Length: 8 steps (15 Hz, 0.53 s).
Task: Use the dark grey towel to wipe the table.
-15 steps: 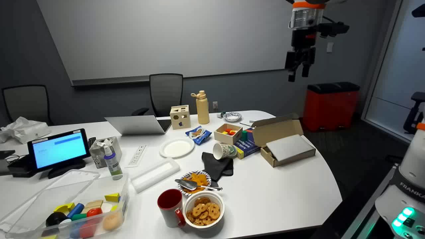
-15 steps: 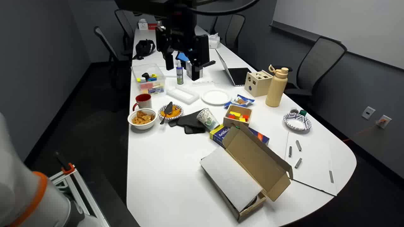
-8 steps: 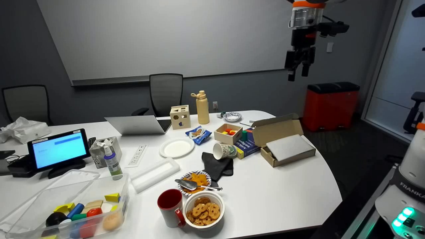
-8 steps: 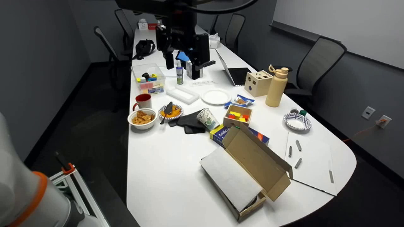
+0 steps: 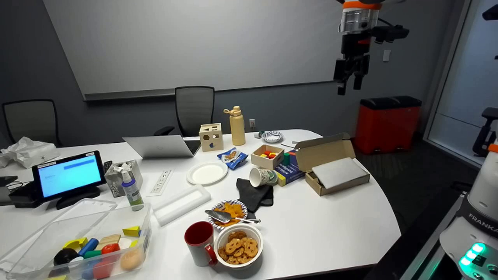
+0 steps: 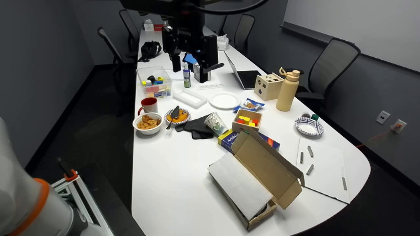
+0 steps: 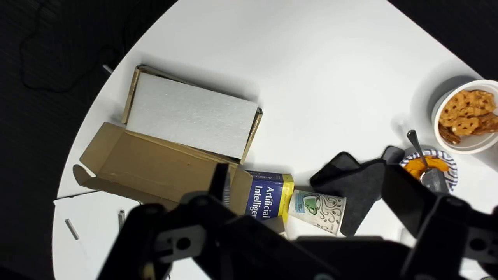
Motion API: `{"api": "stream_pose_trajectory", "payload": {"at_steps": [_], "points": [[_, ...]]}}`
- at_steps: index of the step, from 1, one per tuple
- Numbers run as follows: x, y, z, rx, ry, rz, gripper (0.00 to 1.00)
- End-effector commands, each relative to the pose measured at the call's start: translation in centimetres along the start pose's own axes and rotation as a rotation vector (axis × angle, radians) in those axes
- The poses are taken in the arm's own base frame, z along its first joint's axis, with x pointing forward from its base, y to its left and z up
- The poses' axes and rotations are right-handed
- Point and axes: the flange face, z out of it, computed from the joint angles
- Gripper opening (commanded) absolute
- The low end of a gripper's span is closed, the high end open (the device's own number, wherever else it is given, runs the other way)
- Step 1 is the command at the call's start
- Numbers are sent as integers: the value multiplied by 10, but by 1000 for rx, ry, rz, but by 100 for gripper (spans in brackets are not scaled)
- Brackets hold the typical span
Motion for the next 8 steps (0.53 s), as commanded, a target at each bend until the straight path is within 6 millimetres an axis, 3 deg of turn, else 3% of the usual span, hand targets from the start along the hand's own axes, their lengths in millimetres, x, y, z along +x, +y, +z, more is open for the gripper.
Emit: {"api": "stream_pose_trajectory", "payload": {"at_steps": [1,4,8], "points": [[6,-2,6,-5,-10,-6,100],[27,-24,41,5,-15,-58,100],[68,-65,108,-29,49,-115,100]]}}
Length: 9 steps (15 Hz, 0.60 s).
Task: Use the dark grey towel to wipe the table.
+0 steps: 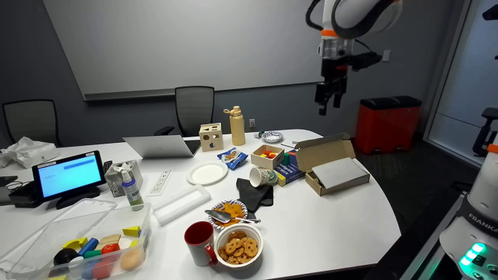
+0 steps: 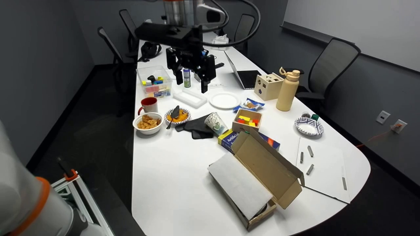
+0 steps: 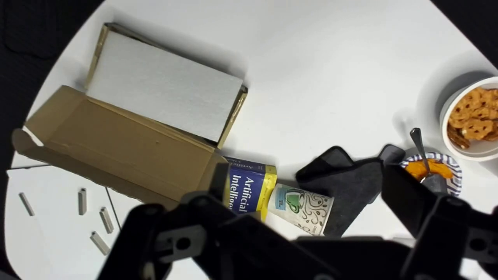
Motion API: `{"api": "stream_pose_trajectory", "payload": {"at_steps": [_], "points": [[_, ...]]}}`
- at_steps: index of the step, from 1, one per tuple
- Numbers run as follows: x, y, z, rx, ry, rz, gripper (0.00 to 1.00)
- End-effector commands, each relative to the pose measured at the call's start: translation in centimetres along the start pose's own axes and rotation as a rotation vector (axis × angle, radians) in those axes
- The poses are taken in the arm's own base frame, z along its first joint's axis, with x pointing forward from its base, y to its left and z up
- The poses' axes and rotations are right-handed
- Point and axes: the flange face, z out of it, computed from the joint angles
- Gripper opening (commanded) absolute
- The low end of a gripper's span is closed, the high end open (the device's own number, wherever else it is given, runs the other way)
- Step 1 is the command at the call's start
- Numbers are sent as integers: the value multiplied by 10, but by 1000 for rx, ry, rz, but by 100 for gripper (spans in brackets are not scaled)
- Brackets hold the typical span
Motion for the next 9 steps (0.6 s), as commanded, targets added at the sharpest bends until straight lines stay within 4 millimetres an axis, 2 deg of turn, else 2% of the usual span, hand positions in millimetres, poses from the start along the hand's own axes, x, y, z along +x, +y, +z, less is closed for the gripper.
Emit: {"api": "stream_pose_trajectory", "payload": {"at_steps": [1,4,9], "points": [[45,-28,64,-3,39,-29,100],[78,-40,121,3,85,-61,100],[116,-57,204,60,112,-107,100]]}}
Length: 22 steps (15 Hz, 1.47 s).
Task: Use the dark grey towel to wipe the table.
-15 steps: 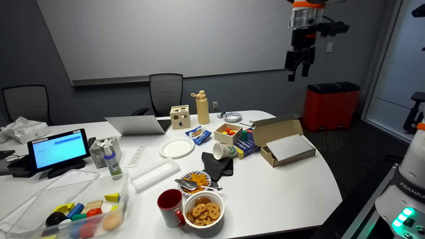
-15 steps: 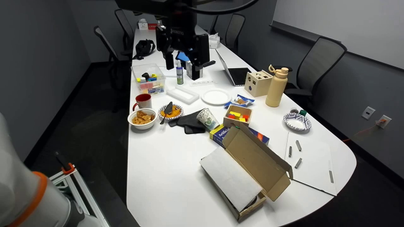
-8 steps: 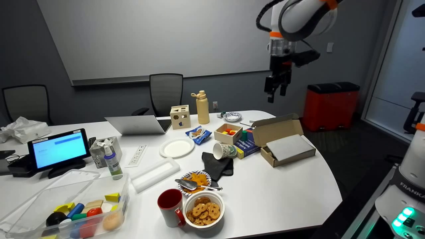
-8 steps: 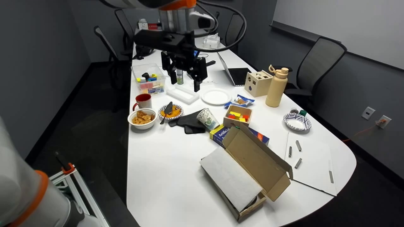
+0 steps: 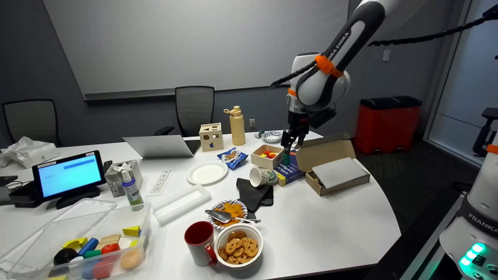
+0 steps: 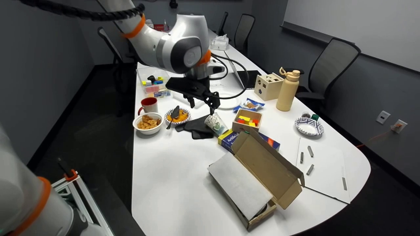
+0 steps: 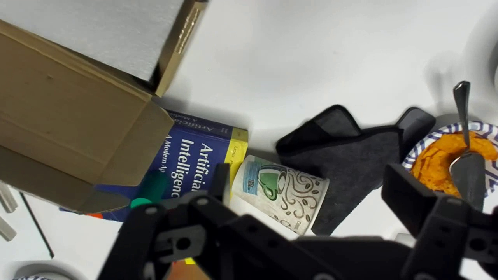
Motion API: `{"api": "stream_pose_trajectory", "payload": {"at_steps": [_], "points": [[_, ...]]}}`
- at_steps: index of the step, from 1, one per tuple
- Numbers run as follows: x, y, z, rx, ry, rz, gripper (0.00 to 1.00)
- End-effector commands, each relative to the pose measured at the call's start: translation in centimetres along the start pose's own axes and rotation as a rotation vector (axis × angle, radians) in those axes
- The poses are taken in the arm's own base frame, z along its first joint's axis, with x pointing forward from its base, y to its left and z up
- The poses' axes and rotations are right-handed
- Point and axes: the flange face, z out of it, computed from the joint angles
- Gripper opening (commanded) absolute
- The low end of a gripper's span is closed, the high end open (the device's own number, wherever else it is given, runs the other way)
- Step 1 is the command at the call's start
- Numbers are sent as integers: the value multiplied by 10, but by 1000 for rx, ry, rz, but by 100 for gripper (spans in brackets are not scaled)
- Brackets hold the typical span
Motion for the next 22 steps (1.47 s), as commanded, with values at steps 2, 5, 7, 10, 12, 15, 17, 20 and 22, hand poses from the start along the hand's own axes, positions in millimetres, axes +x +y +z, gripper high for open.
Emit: {"api": "stream_pose_trajectory", "payload": {"at_steps": [2,5,7,10,12,15,17,20,22], "points": [[34,-21,75,58,-3,-57,100],[49,-38,116,81,-22,-92,100],[59,-47,140,84,-27,-111,100],[75,-52,169,89,-23,-134,100],[82,-58,188,99,-46,-159,100],[88,-64,212,92,-64,-196,100],[92,-66,226,72,-71,-222,100],[96,-69,245,59,-87,-253,100],[97,-72,252,55,-102,-268,86]]}}
